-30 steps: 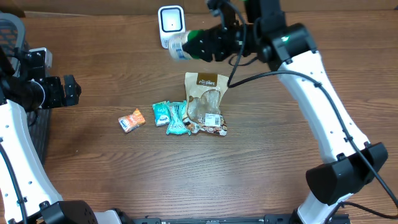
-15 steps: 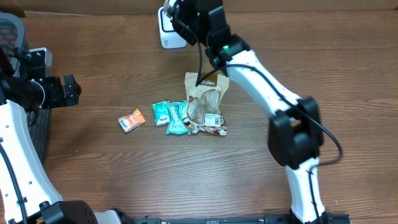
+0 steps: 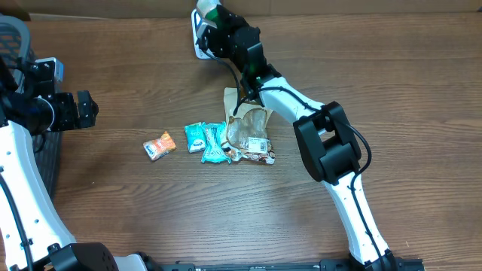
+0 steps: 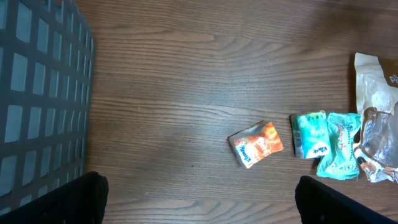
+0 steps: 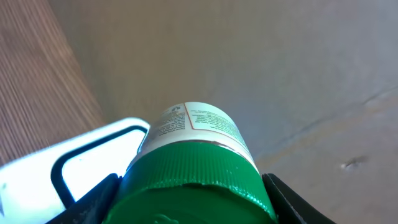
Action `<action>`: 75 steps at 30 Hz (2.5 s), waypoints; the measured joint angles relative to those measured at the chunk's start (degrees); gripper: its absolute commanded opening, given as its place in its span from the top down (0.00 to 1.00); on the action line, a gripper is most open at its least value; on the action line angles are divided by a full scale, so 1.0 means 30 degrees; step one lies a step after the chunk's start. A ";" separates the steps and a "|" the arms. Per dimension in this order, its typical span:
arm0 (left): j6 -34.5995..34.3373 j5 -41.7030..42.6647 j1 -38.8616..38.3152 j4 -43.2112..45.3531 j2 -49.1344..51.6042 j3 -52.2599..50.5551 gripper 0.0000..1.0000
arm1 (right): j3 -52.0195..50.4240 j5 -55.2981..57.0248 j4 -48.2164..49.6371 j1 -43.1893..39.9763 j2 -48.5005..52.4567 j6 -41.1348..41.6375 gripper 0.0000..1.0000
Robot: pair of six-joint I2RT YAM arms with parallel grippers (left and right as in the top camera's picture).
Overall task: Scan the item barcode
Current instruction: 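Lift the jar and hold its side up to the white scanner, then carry the jar right and set it down on the table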
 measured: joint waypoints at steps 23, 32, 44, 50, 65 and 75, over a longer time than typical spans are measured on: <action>0.0000 0.0000 0.0000 0.0000 0.0000 0.0000 0.01 | 0.0007 -0.0080 0.0401 -0.0743 0.0022 -0.6113 0.65; 0.0000 0.0000 0.0000 -0.0007 0.0000 0.0000 0.00 | 0.0007 -0.0277 0.0393 -0.0488 0.0022 -0.6258 0.65; 0.0000 0.0000 0.0000 -0.0007 0.0000 0.0000 0.00 | 0.0007 -0.0780 0.0437 -0.0146 0.0015 -0.4925 0.65; 0.0000 0.0000 0.0000 -0.0007 0.0000 0.0000 0.00 | 0.0007 -0.1239 -0.0488 -0.0146 -0.0459 -0.0073 0.66; 0.0000 0.0007 0.0000 0.0000 0.0000 0.0022 0.01 | 0.0313 -0.4794 -2.0757 -0.0568 -1.2692 1.6553 0.66; 0.0000 0.0000 0.0000 -0.0007 0.0000 0.0022 0.01 | -0.0896 -0.3752 -3.1780 -0.3461 -1.3369 1.8491 0.66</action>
